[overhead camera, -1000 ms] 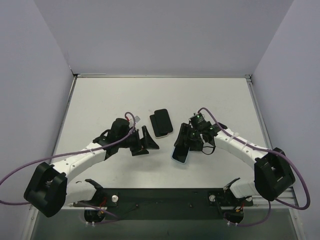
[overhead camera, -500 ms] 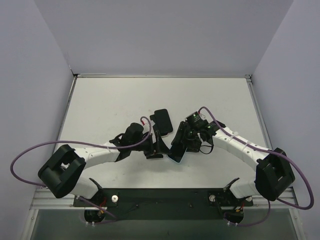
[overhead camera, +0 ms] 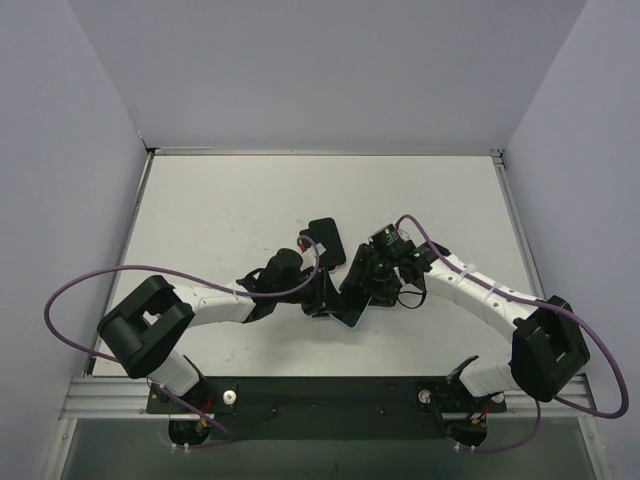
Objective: Take the phone out of the phone case
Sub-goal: Pick up the phone at the center of the board, then remove the phone case from the phone.
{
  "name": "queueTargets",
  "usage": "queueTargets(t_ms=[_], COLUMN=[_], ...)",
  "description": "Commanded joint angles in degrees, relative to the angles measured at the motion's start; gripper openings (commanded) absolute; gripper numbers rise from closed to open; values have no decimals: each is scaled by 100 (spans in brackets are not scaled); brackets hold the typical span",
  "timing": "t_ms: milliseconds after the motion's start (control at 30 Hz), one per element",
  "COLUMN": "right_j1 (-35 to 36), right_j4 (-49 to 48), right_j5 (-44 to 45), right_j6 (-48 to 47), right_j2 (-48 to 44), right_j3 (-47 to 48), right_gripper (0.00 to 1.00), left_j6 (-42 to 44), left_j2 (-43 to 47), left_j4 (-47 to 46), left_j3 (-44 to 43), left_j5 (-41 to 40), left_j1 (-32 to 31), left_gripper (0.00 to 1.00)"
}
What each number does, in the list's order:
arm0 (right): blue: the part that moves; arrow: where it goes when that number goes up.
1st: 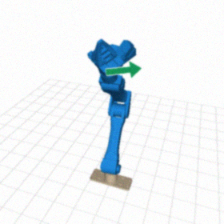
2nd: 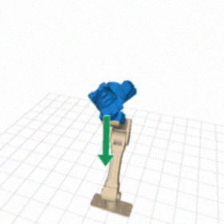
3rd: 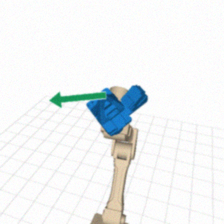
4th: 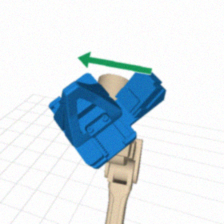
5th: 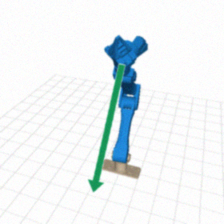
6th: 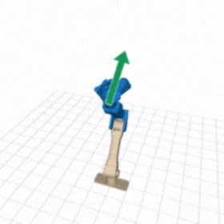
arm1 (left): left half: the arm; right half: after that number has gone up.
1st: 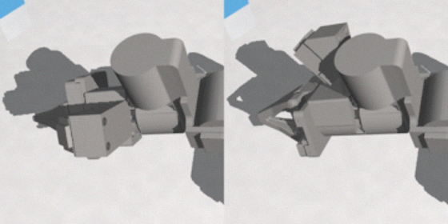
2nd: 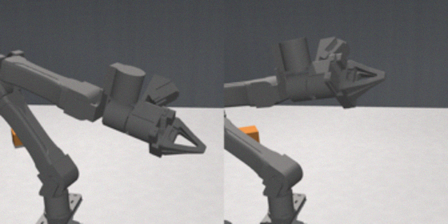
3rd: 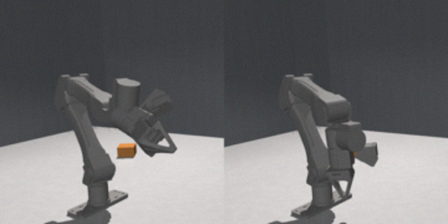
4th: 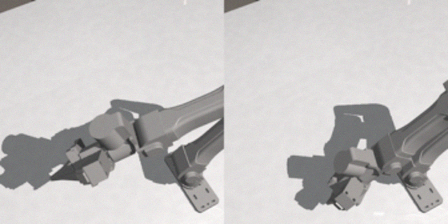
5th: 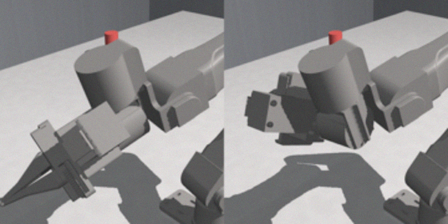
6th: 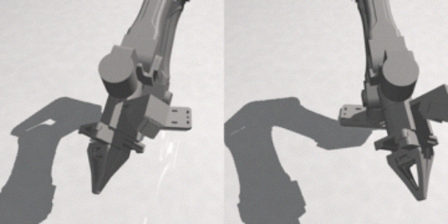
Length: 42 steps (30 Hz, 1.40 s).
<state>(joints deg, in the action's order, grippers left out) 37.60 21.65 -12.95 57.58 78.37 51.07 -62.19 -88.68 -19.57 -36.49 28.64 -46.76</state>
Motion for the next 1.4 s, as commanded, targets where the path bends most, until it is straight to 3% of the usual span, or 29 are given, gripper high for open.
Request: queueTargets(t_ms=[0,33,67,100,133,167,233,500,700,833,1100,1367], right_j1=[45,45,28,19,-7,-51,-349,-1431,-1783,-1906,-2047,-2020], right_j4=[-38,-29,-38,-38,-38,-38,-12,-301,-372,-486,-2065,-3017], right_j5=[-226,-217,-199,-164,-77,-67,-189,-1015,-1534,-1921,-2739,-2959], right_j6=[201,175,140,96,17,-114,-291,-1107,-1311,-1311,-372,148], right_j2=[-278,-287,-313,-418,-497,-594,-884,-2070,-2343,-2431,-2678,-2362], right_j3=[18,8,0,-9,-18,-9,34,43,482,571,-18,-308], right_gripper=[0,0,0,8,47,66,93,94,92,91,88,82], left_j6=[-170,-205,-232,-249,-249,-284,-311,-776,-101,-73,-565,-934], left_j2=[-105,-131,-158,-167,-141,-106,87,1308,2451,3005,2576,2400], left_j4=[-828,-864,-873,-864,-890,-916,-1013,-2084,-1253,-1594,-2023,-2743], left_j3=[-201,-201,-235,-218,-218,-183,-43,423,186,415,160,221], left_j5=[18,53,71,89,132,141,150,266,-578,-834,369,502], left_j1=[-35,-35,-35,-26,-26,-26,9,369,361,483,739,730], left_gripper=[27,0,0,0,0,0,0,0,0,0,0,0])
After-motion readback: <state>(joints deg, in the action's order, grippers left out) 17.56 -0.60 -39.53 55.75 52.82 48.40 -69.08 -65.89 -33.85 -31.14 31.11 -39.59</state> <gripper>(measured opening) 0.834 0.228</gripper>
